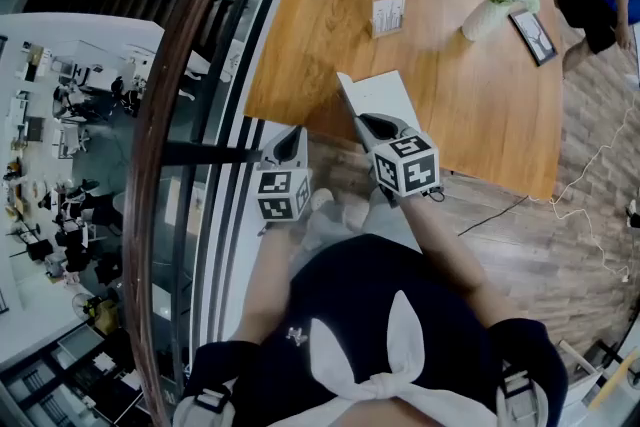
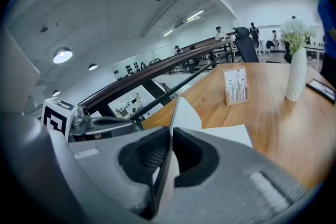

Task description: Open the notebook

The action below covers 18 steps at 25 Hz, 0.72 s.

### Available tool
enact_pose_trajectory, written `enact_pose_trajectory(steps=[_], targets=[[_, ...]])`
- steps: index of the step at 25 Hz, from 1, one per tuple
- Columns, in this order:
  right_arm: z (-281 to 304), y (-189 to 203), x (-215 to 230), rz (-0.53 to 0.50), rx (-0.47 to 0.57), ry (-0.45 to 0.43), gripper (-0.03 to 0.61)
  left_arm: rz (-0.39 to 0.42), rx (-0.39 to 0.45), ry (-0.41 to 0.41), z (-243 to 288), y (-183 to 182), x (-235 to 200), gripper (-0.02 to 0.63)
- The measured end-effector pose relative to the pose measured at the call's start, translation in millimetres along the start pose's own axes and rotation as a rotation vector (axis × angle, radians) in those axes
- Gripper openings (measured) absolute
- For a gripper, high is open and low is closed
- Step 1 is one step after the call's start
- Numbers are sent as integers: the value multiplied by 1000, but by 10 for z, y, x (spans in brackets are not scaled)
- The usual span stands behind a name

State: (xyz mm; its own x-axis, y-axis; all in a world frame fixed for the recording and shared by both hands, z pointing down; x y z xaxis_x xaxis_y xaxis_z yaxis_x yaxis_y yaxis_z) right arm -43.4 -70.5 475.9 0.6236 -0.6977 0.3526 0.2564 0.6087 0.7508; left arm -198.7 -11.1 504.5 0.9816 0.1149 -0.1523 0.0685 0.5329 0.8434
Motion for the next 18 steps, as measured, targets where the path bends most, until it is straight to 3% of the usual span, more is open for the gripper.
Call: enact_pose_trajectory(steps=[13,18], targets=[[39,17,-109,-2,8,41,25,30,-19,47,-32,27,-54,17],[93,49,-176,-55,15,82,25,40,-24,59,-37,71,-113,17]])
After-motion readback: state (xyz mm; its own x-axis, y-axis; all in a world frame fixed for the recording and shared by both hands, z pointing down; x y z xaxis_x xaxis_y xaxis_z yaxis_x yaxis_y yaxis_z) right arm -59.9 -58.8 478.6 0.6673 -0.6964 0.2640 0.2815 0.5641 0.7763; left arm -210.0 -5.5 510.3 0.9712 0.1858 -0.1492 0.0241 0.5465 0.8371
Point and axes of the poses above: the fingertips, and each gripper's own axes: z forward along the fingers, x to its right, y out of its underside, the point moved 5 cm from there along -z, backward along the fingers, and after that the axes turned 3 degrees about -y, right-handed, at the moved point
